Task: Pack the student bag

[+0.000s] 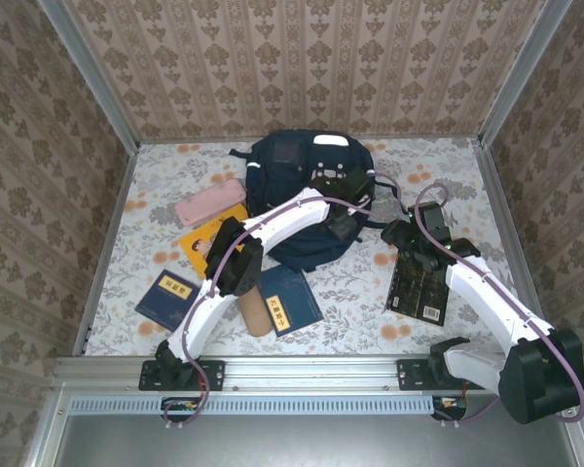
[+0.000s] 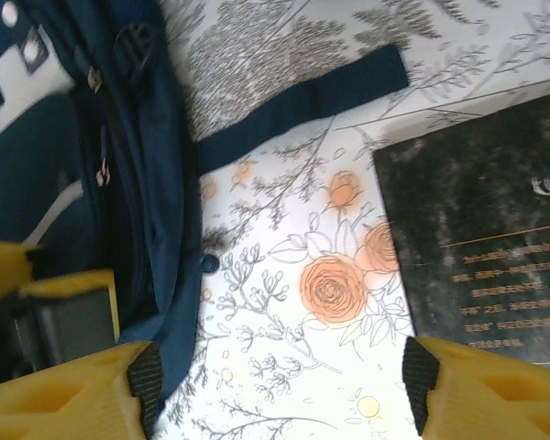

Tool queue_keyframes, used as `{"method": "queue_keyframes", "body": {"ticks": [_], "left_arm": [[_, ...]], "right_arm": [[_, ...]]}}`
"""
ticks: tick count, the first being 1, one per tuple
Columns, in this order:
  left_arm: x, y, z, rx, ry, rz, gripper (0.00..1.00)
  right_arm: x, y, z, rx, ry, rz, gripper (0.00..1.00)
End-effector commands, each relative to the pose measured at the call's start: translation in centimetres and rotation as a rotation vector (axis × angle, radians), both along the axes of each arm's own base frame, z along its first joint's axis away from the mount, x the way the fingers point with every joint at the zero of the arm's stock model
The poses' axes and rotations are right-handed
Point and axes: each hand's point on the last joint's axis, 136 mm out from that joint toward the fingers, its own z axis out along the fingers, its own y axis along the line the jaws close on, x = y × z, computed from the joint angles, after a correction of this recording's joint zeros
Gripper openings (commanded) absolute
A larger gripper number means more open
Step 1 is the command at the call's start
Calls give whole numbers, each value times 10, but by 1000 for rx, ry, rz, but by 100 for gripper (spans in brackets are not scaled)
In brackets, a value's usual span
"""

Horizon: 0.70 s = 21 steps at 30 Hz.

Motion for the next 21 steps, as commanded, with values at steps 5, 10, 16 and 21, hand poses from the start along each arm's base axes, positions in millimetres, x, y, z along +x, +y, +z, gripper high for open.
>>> {"method": "queue_keyframes", "body": {"ticks": [5,10,16,21], "left_arm": [[16,13,-36,-91,147,70,11],[20,15,-18,-158,163,52,0],[31,22,64,-279,55,43,0],[25,35,112,-368,15,58,0]], "right_arm": [[1,19,12,-36,-85,152,58],[0,25,14,-23,-117,194,46],[6,47,12,38,-126,292,41],[15,64,4,120,-101,323,34]]}}
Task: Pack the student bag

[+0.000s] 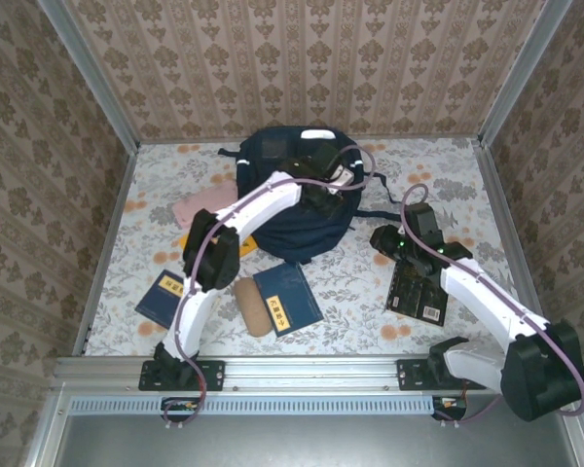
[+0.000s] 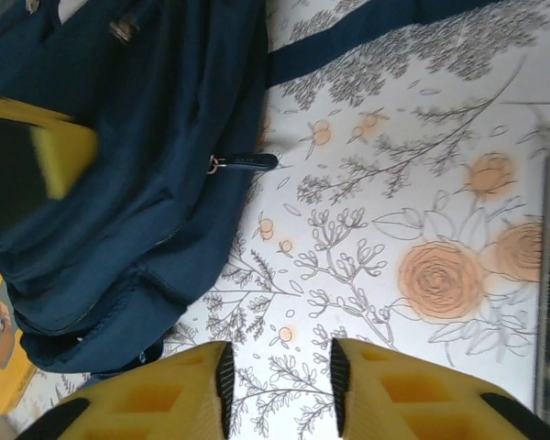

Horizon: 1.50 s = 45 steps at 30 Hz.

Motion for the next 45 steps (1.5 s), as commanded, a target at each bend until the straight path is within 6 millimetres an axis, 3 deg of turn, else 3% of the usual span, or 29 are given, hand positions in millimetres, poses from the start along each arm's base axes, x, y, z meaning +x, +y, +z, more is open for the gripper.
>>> {"method": "queue_keyframes", "body": {"ticks": [1,9,15,18,22,25,28,34,40,45], "left_arm": [[1,18,68,-100,-75,43,0],[-11,38,97,-164,-80,68,0],[-18,44,106,-185,-80,71,0],[-20,49,113,-192,-81,76,0],[-21,61,118,-177,-91,82,0],[-21,71,124,-185,-95,87,0],[-21,79,133,-208,-111,96,0],[-31,88,149,-236,-136,81,0],[-39,99,156,-258,-160,85,0],[-43,100,159,-278,-162,81,0]], "right_arm": [[10,22,3,91,-10,64,34],[40,57,-15,377,41,87,51],[65,79,-5,613,7,95,61],[65,74,-6,500,-11,130,60],[56,49,6,19,-204,228,59],[42,60,36,-224,-491,410,61],[29,69,38,-388,-559,578,61],[7,97,25,-323,-587,778,46],[-4,120,23,-327,-654,881,54],[4,125,23,-342,-662,888,56]]}}
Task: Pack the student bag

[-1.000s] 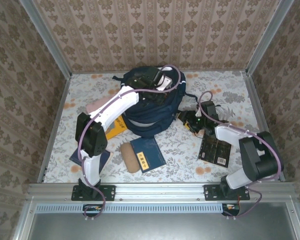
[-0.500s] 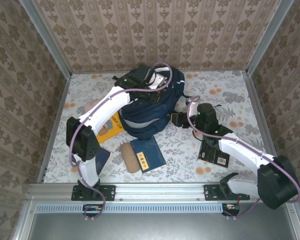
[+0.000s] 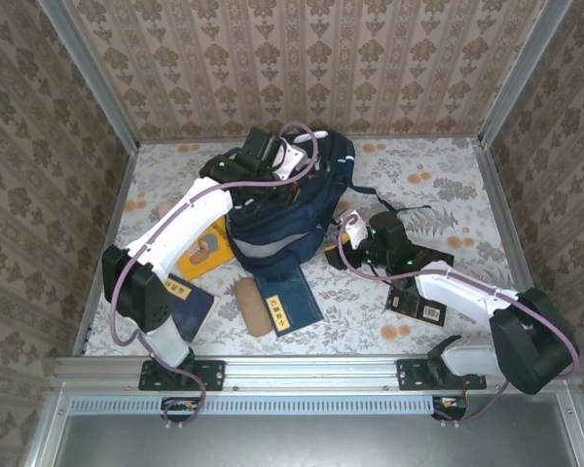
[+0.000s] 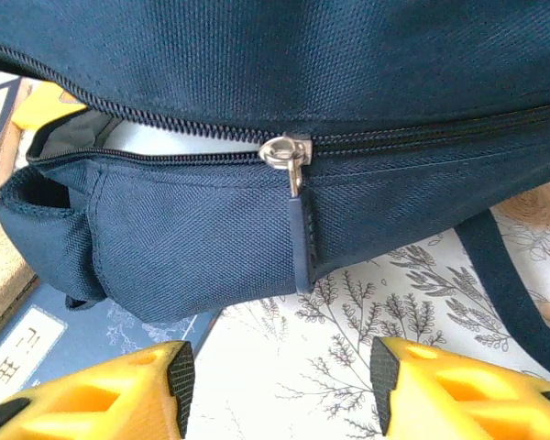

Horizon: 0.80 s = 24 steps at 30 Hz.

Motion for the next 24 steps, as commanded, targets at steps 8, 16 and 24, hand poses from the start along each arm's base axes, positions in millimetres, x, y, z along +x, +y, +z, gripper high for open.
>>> {"method": "queue_keyframes", "body": {"ticks": [8,16,24], "left_arm": [[-1,3,38,-87,-85,2,0],[-1,2,35,-88,-79,0,0],[0,4,31,-77,-80,4,0]], "right_arm": [[13,24,13,-6,-78,93,55],[20,31,7,-19,-75,109,39],[27,21,9,-52,-103,48,0]]}}
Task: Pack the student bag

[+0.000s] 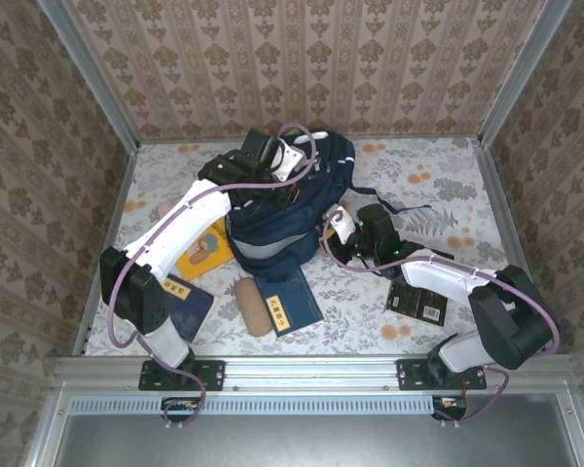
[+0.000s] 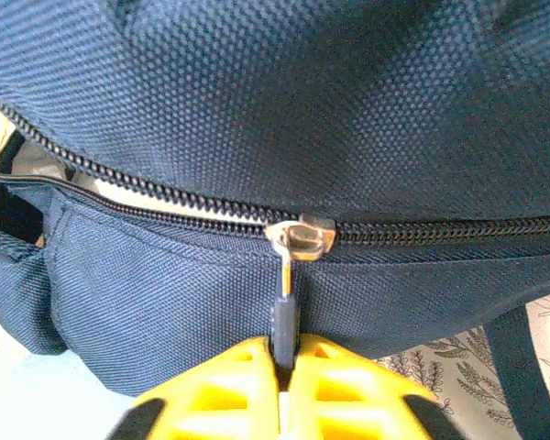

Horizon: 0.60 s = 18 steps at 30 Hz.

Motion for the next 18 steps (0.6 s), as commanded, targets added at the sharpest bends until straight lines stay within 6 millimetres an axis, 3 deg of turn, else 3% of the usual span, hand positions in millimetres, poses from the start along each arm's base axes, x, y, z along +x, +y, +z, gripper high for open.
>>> {"method": "queue_keyframes", "body": {"ticks": [1,9,18], "left_arm": [[0,4,33,-63,-77,8,0],[3,5,32,-51,-84,14,0],[4,10,34,-35,-103,26,0]], "right_arm": [[8,-4,17,-7,-70,-38,0],[14,-28,29,-39,-93,-148,0],[23,-53,21,-54,-26,-249,0]]}}
